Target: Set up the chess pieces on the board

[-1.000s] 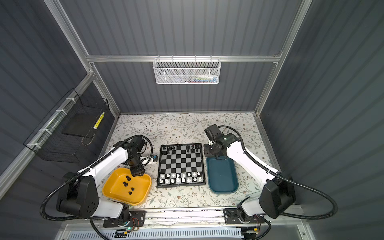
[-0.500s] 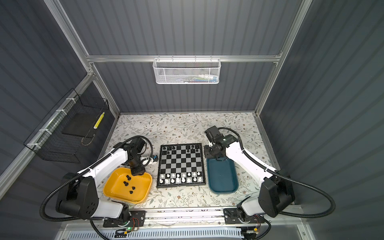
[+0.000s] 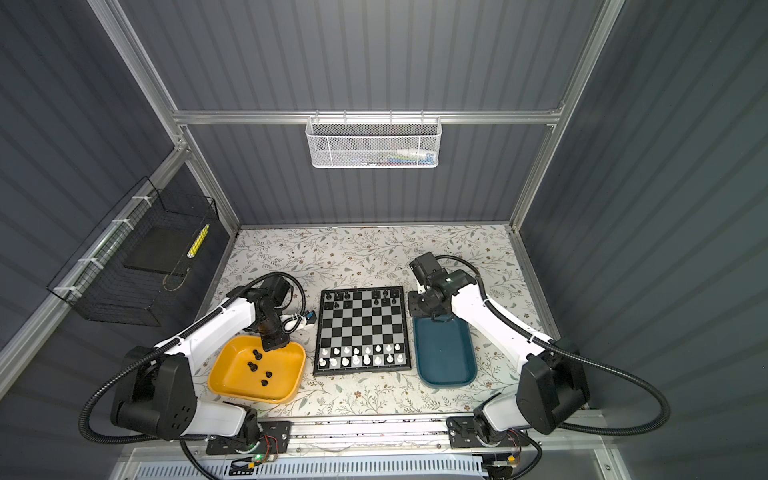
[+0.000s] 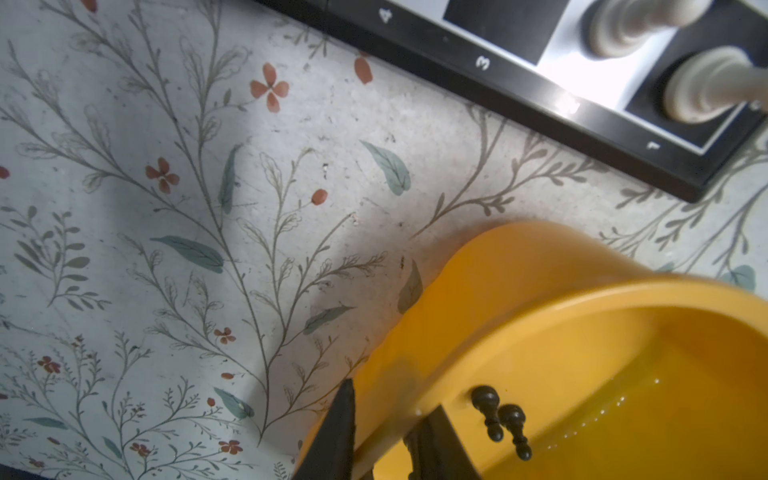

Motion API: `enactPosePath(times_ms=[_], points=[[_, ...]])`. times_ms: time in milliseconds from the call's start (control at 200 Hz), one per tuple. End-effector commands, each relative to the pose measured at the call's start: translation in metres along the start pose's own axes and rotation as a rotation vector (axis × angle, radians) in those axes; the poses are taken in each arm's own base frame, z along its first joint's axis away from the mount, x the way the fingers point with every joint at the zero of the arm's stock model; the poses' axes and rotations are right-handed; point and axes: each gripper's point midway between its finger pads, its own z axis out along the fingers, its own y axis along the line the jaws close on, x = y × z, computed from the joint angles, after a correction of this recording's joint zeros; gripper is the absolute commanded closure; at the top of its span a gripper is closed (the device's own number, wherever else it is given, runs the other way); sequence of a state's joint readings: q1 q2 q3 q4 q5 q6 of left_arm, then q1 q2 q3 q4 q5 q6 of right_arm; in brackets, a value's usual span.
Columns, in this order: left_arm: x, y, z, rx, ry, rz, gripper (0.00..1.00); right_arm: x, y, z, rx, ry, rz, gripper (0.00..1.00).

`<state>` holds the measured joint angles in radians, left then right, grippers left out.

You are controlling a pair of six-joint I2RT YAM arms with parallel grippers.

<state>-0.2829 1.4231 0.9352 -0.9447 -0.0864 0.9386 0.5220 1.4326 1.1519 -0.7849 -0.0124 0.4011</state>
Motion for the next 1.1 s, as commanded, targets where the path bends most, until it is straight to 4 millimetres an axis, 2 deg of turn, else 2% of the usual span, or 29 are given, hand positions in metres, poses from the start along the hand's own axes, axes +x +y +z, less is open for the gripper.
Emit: enactPosePath(times_ms=[0, 265, 425, 755, 1096], points=[[0.002, -0.005, 0.001, 0.013, 0.008, 0.003, 0.79, 0.003, -0.004, 0.004, 0.010, 0.015, -0.004, 0.73], [0.004, 0.000, 0.002, -0.008, 0.025, -0.006, 0.83, 0.003, -0.004, 0.004, 0.006, 0.010, -0.002, 0.73], [0.006, 0.003, 0.001, -0.029, 0.036, -0.012, 0.88, 0.004, -0.005, 0.005, 0.005, 0.011, -0.002, 0.73], [0.011, 0.008, 0.001, -0.065, 0.058, -0.017, 0.92, 0.006, -0.003, 0.008, -0.008, 0.014, 0.002, 0.73], [0.023, 0.014, 0.001, -0.107, 0.086, -0.018, 0.97, 0.007, -0.002, 0.009, -0.019, 0.013, 0.005, 0.73]])
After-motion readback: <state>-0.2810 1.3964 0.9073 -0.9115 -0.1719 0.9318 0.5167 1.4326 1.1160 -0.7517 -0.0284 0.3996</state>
